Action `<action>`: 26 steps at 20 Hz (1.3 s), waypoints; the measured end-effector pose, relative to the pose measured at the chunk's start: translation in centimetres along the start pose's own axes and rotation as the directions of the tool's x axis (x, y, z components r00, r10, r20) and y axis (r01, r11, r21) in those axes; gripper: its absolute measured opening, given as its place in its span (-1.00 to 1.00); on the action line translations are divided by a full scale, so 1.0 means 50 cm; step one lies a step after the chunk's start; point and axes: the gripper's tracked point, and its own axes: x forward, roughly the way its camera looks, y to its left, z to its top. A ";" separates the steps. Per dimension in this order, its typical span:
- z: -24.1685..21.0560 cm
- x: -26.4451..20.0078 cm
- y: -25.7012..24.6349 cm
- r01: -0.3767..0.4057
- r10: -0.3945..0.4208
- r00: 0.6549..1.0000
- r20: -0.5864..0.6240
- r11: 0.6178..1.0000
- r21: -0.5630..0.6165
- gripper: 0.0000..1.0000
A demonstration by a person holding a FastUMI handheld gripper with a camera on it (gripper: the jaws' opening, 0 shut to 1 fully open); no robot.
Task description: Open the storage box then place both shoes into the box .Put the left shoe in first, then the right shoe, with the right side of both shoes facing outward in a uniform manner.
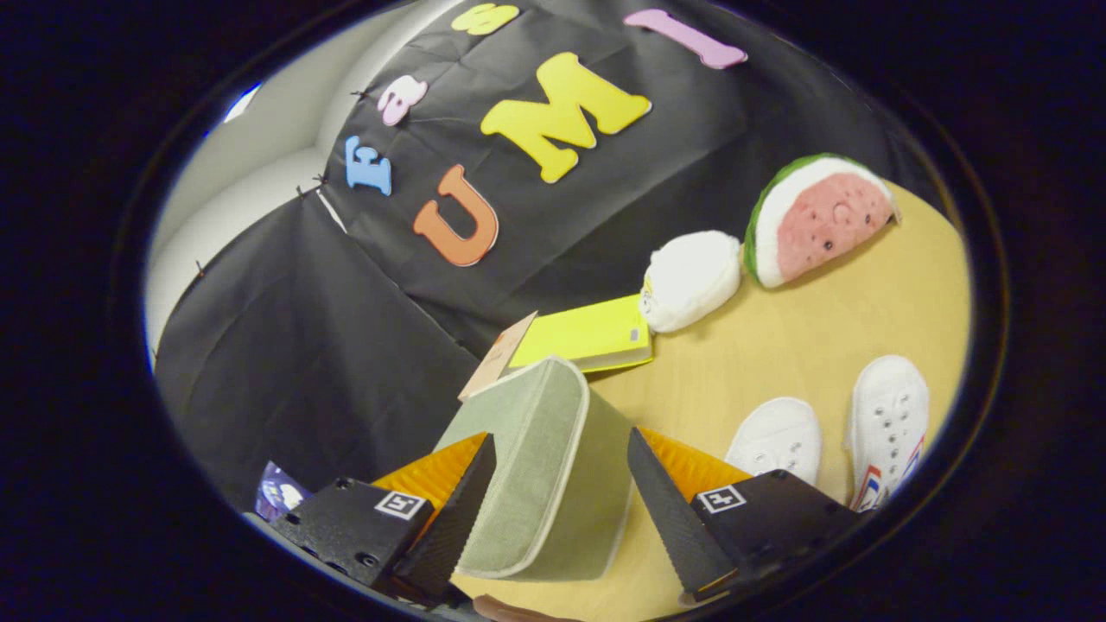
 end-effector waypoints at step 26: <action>-0.019 0.023 0.069 -0.261 0.329 0.930 -0.166 0.906 0.333 0.05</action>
